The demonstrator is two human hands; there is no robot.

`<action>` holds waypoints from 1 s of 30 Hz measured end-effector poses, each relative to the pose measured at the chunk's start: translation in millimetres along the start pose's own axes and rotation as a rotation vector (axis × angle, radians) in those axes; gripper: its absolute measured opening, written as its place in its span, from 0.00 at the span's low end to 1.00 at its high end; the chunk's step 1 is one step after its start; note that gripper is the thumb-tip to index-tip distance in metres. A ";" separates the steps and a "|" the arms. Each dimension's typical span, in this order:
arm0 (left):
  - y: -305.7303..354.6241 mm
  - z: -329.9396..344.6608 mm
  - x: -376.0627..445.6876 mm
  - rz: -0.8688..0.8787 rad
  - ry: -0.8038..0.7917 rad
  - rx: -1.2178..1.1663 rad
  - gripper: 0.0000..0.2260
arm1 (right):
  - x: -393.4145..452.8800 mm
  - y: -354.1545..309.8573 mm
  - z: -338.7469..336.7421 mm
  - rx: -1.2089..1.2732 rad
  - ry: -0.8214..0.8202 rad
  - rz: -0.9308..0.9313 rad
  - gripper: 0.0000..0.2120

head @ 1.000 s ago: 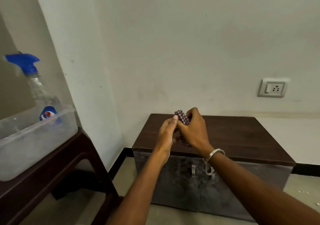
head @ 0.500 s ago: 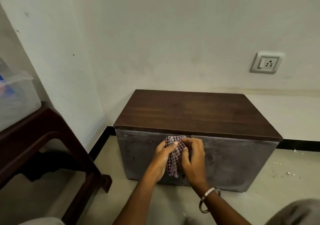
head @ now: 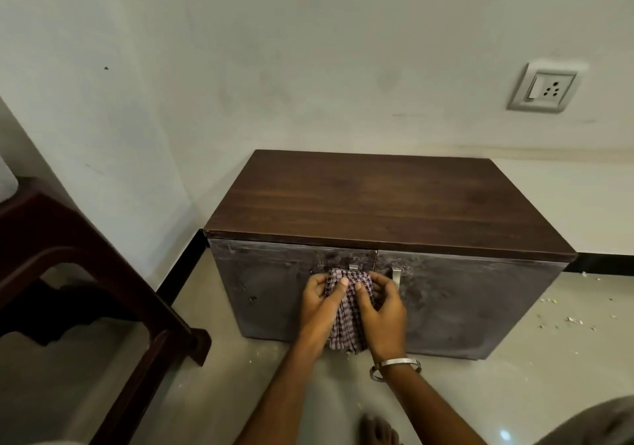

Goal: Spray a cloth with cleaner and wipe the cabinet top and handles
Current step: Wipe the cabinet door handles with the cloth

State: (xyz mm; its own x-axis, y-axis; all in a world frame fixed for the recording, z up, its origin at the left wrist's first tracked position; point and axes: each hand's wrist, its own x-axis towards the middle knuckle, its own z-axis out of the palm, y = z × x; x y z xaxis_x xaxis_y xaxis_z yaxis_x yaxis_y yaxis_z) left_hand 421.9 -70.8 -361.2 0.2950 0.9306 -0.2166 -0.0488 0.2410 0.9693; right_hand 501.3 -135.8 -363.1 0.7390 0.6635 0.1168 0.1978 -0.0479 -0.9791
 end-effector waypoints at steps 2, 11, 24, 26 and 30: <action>2.0 5.3 3.5 0.012 0.026 -0.010 0.11 | 4.8 -3.8 3.1 0.048 0.067 -0.004 0.12; -0.5 7.9 11.5 -0.049 0.079 -0.150 0.13 | 15.6 -5.2 7.3 -0.069 0.097 -0.105 0.06; -2.4 10.8 12.4 -0.138 0.064 -0.172 0.12 | 19.1 -8.2 -0.1 -0.133 0.023 -0.189 0.05; 1.8 10.3 14.1 -0.095 0.074 -0.093 0.11 | 17.9 -8.2 1.4 -0.059 0.055 -0.117 0.05; 2.9 6.9 11.9 -0.185 0.036 -0.157 0.14 | 16.6 -11.2 6.1 -0.151 0.049 -0.171 0.04</action>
State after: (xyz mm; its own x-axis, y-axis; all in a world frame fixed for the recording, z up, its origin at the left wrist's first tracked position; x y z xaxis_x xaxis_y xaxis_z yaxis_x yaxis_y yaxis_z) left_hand 431.8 -60.9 -360.2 0.2784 0.8751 -0.3959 -0.1455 0.4458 0.8832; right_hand 507.4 -119.7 -351.2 0.7158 0.6350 0.2905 0.4146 -0.0517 -0.9086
